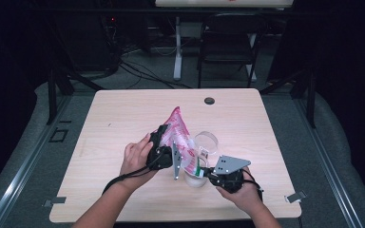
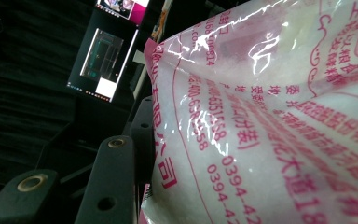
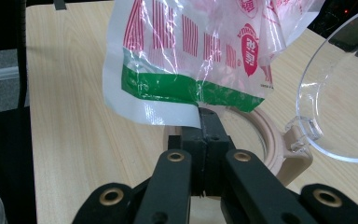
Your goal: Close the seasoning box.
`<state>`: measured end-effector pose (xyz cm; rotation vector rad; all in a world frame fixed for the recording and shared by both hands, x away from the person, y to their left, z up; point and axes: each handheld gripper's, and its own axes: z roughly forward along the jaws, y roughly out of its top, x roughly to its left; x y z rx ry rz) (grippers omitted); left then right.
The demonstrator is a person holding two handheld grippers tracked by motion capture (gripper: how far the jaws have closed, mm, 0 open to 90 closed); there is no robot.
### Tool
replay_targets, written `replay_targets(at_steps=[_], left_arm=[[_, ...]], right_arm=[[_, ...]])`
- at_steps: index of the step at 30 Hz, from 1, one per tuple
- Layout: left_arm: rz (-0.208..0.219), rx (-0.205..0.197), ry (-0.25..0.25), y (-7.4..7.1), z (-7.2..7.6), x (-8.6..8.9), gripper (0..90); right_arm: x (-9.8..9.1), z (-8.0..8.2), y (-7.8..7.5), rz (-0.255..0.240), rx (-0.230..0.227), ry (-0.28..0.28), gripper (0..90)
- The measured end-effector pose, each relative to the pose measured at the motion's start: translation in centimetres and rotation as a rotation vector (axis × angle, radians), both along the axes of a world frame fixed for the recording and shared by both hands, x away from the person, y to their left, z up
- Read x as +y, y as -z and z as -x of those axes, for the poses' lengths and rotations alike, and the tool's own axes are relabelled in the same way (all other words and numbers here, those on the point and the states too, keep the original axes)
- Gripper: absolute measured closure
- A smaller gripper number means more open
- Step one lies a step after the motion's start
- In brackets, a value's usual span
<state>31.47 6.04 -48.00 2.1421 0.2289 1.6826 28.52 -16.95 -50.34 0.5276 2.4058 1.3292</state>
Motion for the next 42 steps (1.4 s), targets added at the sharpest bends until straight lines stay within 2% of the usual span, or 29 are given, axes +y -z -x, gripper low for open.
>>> replay_targets(at_steps=[9, 42], left_arm=[[-0.018, -0.006, -0.003, -0.10, 0.09, -0.02, 59.9], [-0.024, -0.017, 0.002, -0.23, 0.24, -0.20, 59.9]], right_arm=[[-0.05, -0.05, 0.04, 0.000, 0.001, 0.001, 90.0], [-0.12, -0.12, 0.16, -0.004, 0.007, 0.006, 90.0]])
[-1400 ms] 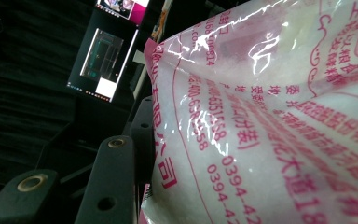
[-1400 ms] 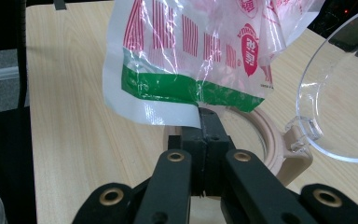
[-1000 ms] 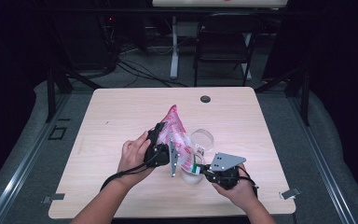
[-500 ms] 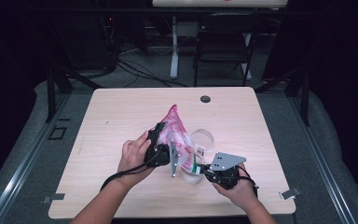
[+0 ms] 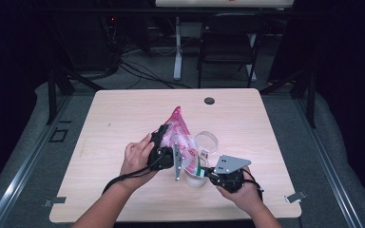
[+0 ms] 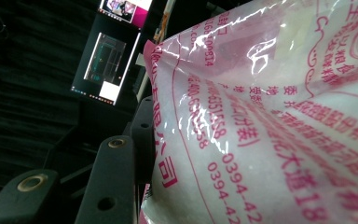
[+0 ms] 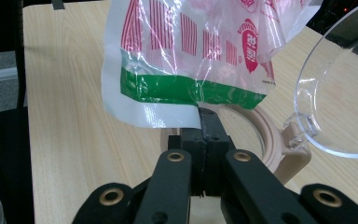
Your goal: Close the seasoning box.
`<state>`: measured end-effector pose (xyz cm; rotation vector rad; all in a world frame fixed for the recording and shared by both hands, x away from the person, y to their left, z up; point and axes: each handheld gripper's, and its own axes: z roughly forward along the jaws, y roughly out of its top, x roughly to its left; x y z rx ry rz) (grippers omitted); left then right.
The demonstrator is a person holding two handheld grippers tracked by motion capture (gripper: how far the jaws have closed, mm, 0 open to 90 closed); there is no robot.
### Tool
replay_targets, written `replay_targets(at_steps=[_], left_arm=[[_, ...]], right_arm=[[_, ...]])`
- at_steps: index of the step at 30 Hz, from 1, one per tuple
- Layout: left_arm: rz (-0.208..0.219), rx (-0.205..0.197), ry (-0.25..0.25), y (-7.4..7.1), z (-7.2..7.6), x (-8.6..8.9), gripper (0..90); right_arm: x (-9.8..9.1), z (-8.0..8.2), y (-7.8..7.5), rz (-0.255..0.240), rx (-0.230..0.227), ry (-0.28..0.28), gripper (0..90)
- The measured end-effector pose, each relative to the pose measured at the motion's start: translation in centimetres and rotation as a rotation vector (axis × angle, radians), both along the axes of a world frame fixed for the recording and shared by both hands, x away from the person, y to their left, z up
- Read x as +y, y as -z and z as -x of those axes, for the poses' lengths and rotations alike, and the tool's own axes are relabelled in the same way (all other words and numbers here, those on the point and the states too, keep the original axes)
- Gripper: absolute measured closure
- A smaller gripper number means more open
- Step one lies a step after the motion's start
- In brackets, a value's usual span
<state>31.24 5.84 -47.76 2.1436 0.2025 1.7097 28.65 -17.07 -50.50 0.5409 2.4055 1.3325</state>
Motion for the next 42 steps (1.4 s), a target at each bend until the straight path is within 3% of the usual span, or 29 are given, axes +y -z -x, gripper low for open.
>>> replay_targets(at_steps=[42], left_arm=[[-0.021, -0.013, 0.005, -0.21, 0.15, -0.43, 59.8]], right_arm=[[-0.20, -0.06, 0.08, 0.001, 0.003, 0.003, 90.0]])
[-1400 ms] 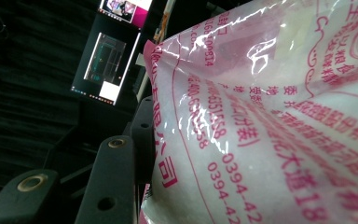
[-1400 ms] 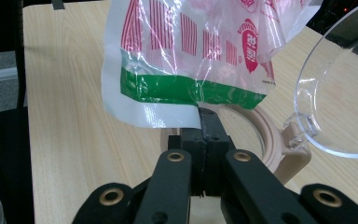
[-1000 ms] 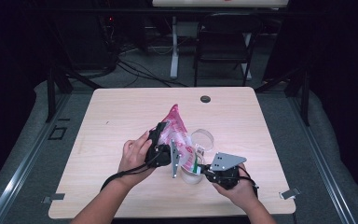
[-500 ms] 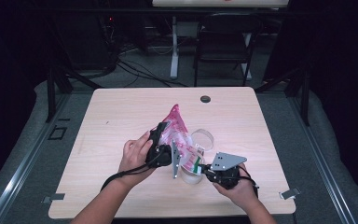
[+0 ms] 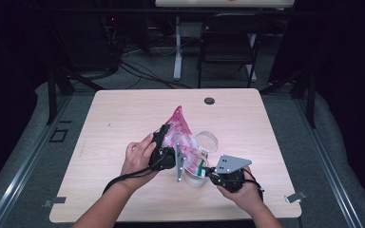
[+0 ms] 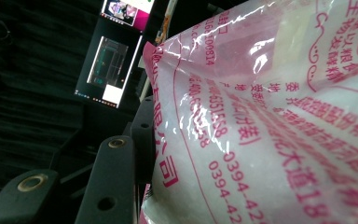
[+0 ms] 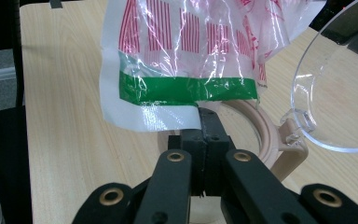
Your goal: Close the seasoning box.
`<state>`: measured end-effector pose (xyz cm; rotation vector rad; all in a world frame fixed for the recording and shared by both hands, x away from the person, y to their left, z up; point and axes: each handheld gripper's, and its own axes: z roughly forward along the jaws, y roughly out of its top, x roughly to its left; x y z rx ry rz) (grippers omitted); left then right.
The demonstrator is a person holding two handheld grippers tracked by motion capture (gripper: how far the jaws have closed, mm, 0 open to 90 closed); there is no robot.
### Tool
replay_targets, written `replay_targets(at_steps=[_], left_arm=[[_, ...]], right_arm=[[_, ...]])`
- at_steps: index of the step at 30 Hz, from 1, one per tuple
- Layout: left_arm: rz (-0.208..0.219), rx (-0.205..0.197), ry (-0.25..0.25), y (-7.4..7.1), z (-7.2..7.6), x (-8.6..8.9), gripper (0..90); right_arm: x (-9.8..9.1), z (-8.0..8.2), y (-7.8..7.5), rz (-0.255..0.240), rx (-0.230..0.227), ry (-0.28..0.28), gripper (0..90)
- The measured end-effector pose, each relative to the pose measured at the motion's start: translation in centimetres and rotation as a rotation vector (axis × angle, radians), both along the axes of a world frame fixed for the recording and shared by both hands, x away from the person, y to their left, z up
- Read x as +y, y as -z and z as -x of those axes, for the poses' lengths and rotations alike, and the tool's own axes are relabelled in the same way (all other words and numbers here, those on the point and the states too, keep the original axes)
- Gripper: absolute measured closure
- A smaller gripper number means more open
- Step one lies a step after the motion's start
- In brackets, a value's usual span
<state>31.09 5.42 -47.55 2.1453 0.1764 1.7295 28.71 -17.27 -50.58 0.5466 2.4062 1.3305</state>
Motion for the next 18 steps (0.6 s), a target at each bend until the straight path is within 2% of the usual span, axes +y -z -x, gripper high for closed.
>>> replay_targets(at_steps=[18], left_arm=[[-0.009, -0.001, -0.001, -0.02, -0.02, -0.11, 59.7]], right_arm=[[-0.08, -0.04, 0.00, -0.001, -0.003, 0.006, 90.0]])
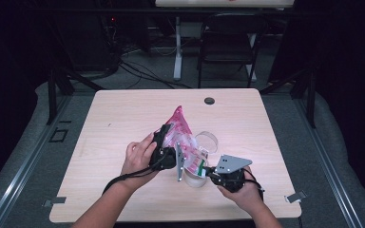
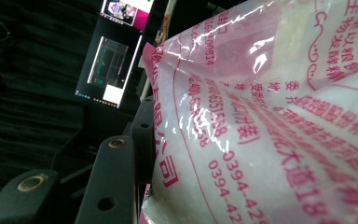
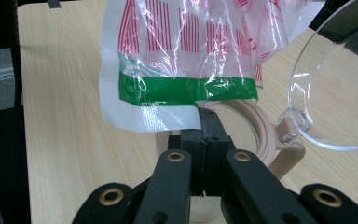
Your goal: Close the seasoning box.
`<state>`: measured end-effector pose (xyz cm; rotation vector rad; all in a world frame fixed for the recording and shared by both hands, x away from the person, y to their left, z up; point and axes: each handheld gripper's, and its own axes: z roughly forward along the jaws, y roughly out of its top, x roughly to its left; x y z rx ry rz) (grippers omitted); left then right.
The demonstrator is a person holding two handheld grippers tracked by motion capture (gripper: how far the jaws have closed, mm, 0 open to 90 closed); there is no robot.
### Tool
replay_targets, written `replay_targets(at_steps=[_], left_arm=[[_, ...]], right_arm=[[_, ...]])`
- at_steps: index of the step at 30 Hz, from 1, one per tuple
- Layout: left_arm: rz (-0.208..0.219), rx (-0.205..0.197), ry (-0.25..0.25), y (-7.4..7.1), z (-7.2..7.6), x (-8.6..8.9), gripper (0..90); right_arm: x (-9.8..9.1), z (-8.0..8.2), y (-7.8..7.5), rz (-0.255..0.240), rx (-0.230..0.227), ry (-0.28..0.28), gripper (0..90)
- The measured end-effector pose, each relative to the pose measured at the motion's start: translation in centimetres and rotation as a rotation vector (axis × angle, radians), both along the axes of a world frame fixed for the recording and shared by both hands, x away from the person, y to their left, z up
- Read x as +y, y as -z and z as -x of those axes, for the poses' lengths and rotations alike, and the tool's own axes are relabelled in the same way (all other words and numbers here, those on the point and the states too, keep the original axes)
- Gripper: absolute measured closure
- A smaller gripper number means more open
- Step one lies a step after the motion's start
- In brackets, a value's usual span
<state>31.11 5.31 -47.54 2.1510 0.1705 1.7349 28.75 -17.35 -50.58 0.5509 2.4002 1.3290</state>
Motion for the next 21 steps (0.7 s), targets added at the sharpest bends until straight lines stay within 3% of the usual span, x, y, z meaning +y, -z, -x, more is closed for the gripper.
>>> replay_targets(at_steps=[21], left_arm=[[0.001, -0.005, 0.004, -0.03, 0.11, -0.08, 59.8]], right_arm=[[-0.12, -0.02, -0.06, 0.002, -0.003, 0.007, 90.0]])
